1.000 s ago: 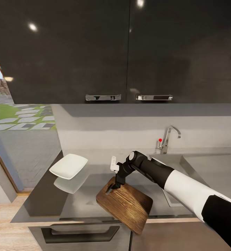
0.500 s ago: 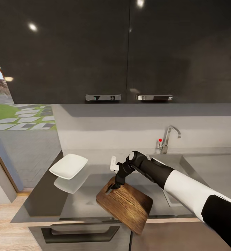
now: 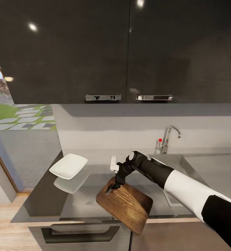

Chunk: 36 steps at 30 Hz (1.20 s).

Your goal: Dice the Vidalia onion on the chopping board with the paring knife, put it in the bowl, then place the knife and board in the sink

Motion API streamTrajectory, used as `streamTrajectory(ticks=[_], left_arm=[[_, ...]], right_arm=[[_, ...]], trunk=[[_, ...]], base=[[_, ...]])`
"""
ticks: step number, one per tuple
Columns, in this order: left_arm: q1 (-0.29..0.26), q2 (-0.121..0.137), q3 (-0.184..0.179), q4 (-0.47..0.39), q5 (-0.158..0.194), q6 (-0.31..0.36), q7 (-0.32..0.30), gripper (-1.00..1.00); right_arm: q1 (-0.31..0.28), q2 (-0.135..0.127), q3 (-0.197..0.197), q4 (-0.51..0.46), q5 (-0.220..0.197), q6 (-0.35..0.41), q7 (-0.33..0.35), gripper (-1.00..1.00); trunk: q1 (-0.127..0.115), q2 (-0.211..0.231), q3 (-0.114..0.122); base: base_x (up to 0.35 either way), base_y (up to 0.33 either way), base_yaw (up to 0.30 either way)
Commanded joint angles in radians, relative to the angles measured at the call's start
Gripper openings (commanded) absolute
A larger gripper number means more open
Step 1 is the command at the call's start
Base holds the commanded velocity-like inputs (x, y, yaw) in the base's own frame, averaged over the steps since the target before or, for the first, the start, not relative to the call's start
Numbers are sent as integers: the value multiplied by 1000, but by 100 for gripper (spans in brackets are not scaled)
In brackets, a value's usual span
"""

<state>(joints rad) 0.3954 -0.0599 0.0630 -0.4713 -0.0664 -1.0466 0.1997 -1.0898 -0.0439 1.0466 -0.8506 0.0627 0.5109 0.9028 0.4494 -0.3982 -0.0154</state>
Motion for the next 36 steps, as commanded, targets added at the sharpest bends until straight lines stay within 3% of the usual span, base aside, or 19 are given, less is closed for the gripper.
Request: streamTrajectory(ticks=[1, 5, 7, 14, 22, 36], left_arm=[[0, -2, 6, -11, -7, -1, 4, 100], [0, -3, 4, -75, -9, 104, 9, 100], [0, -2, 3, -82, -9, 123, 9, 100], [0, -2, 1, -80, -10, 140, 8, 100], [0, 0, -46, -59, -10, 143, 7, 100], [0, 0, -55, -47, -10, 143, 7, 100]], right_arm=[[-1, -1, 1, -2, 6, 3, 4, 100], [-1, -2, 1, -2, 6, 3, 2, 100], [-1, -2, 1, -2, 6, 3, 2, 100], [-1, -4, 1, -2, 6, 3, 4, 100], [-1, -4, 2, -2, 6, 3, 4, 100], [-1, 1, 3, -2, 6, 3, 4, 100]], trunk=[[1, -2, -2], [1, -2, -2], [1, -2, -2], [1, -2, -2], [1, -2, -2], [1, -2, -7]], base=[[0, 0, 0], [0, 0, 0], [0, 0, 0], [0, 0, 0], [0, 0, 0], [0, 0, 0]])
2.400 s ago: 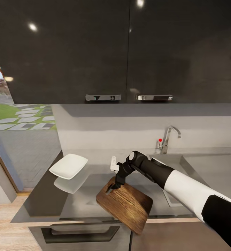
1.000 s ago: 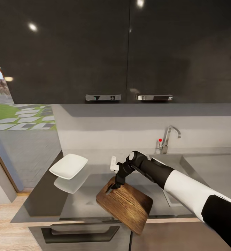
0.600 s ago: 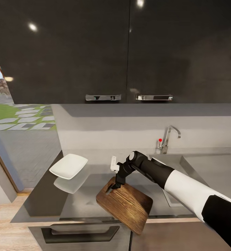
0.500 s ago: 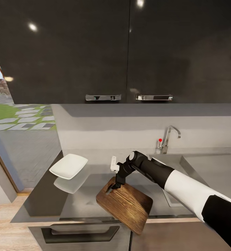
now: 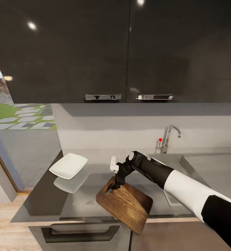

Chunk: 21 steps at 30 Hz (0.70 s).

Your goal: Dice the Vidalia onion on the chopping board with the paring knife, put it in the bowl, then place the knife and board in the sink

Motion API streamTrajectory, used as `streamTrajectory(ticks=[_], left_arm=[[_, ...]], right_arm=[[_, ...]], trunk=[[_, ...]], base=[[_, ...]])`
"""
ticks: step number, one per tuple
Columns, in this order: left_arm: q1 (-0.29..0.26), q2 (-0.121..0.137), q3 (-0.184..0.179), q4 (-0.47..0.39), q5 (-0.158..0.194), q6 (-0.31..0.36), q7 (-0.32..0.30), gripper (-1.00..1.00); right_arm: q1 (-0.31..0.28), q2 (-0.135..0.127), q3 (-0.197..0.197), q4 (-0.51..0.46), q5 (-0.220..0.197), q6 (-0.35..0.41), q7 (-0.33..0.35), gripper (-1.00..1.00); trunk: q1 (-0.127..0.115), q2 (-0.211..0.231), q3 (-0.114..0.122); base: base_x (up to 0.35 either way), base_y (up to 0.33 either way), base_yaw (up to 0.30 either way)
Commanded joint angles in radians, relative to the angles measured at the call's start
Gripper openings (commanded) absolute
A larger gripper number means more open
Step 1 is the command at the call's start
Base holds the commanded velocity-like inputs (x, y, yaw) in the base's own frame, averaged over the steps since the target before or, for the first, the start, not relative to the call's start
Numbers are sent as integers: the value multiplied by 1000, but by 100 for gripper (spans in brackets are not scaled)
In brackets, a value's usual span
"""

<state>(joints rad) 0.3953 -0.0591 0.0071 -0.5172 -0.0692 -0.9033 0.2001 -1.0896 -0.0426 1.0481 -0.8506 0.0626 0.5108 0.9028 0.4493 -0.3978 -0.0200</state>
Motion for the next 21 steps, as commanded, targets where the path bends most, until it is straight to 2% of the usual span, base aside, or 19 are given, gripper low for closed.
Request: streamTrajectory(ticks=[1, 21], left_arm=[[0, 0, 1, -1, -7, 0, 7, 100], [0, -1, 1, 14, -7, 0, 7, 100]], right_arm=[[-1, 0, 1, -2, 6, 3, 4, 100], [-1, 0, 1, -2, 6, 3, 4, 100]], trunk=[[1, -2, -3], [1, -2, -22]], base=[[0, 0, 0], [0, 0, 0]])
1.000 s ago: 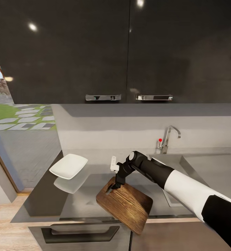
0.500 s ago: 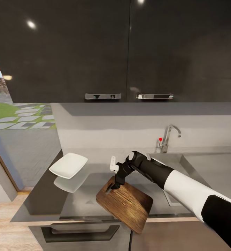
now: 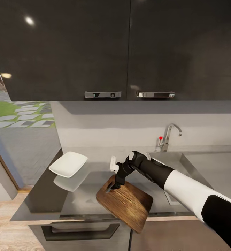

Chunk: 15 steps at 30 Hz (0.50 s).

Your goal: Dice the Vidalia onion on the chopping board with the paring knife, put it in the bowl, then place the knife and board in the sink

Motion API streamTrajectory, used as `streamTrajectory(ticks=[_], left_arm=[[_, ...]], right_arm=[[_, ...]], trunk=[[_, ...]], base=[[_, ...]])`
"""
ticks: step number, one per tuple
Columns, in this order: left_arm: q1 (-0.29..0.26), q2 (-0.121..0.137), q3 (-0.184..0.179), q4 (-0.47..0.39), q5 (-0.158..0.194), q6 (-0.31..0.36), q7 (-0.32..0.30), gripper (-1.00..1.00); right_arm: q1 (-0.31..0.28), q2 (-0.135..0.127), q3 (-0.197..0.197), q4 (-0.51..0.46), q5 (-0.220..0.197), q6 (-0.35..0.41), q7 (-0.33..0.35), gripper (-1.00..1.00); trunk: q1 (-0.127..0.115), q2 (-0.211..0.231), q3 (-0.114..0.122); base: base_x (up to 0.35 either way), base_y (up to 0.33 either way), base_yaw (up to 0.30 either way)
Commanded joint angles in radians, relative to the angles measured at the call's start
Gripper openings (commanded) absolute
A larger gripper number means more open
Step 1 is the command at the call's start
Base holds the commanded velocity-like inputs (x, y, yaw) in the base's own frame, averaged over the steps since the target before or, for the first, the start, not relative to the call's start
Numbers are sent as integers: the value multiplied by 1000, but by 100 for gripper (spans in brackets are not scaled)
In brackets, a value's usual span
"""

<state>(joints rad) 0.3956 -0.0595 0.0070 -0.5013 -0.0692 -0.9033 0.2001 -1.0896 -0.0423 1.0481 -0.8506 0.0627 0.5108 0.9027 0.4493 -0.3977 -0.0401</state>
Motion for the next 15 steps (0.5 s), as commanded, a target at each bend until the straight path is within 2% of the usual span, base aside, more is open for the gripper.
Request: streamTrajectory(ticks=[1, 12, 15], left_arm=[[0, 0, 1, -1, -7, 0, 7, 100], [0, 0, 1, 0, -8, 0, 7, 100], [0, 0, 1, 0, -9, 0, 7, 100]], right_arm=[[-1, -1, 1, -2, 6, 3, 4, 100], [-1, -1, 1, -2, 6, 2, 4, 100], [-1, -1, 1, -2, 6, 2, 4, 100]], trunk=[[1, -2, -3], [1, -2, -17], [1, -2, -21]], base=[[0, 0, 0], [3, 0, 0], [104, 0, 0]])
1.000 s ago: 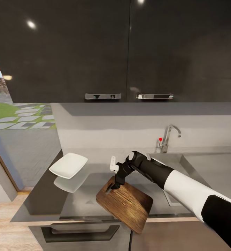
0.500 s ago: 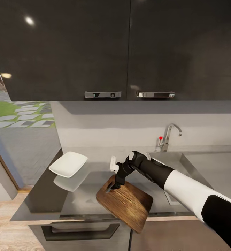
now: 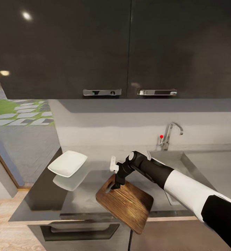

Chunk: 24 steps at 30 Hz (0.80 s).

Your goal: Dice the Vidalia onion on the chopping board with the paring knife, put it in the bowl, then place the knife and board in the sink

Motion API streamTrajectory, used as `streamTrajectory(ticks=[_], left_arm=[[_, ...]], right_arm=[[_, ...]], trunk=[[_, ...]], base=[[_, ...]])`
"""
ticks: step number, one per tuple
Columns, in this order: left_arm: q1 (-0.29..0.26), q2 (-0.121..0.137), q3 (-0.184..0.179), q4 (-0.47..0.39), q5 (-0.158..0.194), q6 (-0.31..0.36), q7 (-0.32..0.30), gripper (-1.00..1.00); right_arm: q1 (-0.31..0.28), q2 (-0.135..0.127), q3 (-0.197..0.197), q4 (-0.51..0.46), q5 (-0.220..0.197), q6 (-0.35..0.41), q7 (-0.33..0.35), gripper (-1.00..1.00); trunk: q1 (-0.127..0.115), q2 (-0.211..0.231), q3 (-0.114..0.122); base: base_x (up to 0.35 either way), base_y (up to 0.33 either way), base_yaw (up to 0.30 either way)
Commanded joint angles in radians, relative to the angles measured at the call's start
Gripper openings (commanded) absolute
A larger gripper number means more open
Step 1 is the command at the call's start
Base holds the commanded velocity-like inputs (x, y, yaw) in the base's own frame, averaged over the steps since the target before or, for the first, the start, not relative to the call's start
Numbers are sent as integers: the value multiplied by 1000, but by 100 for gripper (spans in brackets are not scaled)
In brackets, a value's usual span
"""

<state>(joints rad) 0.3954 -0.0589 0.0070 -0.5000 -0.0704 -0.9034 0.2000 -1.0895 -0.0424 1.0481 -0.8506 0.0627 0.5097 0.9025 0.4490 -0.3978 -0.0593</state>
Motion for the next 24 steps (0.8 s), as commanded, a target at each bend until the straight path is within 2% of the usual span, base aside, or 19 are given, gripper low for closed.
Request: streamTrajectory(ticks=[1, 6, 24], left_arm=[[0, 0, 1, -2, -8, 0, 7, 100], [0, -1, 1, 3, -8, 0, 7, 100], [0, 6, 1, 6, -8, 0, 7, 100]], right_arm=[[-1, -1, 1, -2, 6, 3, 4, 100], [-1, -1, 1, -2, 6, 3, 3, 100], [-1, 0, 1, -2, 6, 3, 3, 100]], trunk=[[1, -2, -3], [1, -2, -10], [1, -2, -34]], base=[[154, 0, 0], [106, 0, 0], [19, 0, 0]])
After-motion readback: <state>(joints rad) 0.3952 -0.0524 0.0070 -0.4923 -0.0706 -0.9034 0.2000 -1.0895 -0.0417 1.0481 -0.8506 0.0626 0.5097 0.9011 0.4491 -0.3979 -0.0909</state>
